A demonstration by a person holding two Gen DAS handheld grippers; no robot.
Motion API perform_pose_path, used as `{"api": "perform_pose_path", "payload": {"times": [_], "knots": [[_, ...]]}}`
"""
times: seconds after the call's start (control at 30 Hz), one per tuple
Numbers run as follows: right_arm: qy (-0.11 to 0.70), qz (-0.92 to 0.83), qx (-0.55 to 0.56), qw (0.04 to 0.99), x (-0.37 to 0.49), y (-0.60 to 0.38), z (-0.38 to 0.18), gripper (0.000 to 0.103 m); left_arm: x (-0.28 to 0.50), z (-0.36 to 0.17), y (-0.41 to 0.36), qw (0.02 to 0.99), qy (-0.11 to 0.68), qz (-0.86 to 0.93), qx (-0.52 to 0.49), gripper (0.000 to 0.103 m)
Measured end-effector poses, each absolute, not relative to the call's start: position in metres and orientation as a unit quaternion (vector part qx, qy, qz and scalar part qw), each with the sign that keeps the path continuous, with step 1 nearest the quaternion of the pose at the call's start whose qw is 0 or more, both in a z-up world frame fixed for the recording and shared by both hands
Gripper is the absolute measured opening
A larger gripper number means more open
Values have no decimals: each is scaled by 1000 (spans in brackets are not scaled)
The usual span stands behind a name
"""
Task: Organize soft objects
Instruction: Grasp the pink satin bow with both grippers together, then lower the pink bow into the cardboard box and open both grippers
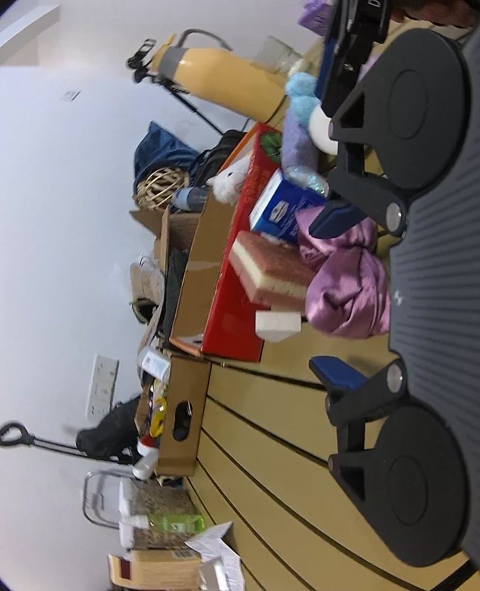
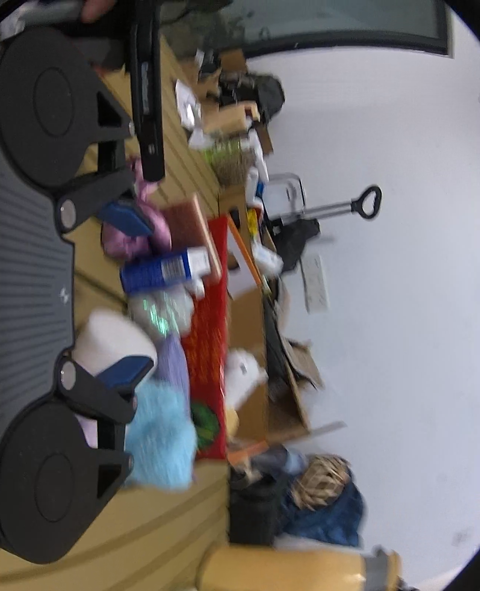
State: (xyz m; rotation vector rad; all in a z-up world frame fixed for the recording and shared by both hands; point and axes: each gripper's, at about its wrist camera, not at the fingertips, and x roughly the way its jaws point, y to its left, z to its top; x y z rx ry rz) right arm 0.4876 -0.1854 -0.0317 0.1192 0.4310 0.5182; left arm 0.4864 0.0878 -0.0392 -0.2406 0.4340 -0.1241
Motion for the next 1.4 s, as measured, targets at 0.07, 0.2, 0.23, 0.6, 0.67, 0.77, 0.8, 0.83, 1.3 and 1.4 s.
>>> {"api": "perform_pose_path", "payload": {"times": [0.07,0.2,0.23,0.6,0.67,0.77,0.8,0.83,1.3,1.4], "knots": [[222,274,76,933,495,-176,-30,62,489,-41,94,966,216,-57,-132,66],[260,296,87,915,522,-145,-31,54,495,-46,106,954,245,-74,-158,59],[270,294,89,912,529,-138,-33,50,495,-46,107,952,247,-77,-162,59],[300,308,103,897,532,-116,-49,15,487,-42,106,942,263,-136,-159,15],[293,307,111,899,522,-118,-43,14,480,-36,107,944,251,-143,-162,15],[256,313,110,908,505,-124,-24,14,469,-18,109,948,210,-164,-174,15],[243,315,109,911,501,-127,-14,13,469,-12,110,948,201,-170,-181,15],[230,317,108,914,499,-130,-4,13,470,-3,111,947,190,-177,-189,15],[221,251,169,927,626,-212,78,12,631,90,44,925,218,-253,-180,15],[257,235,179,920,659,-221,55,12,666,63,34,916,258,-244,-184,15]]}}
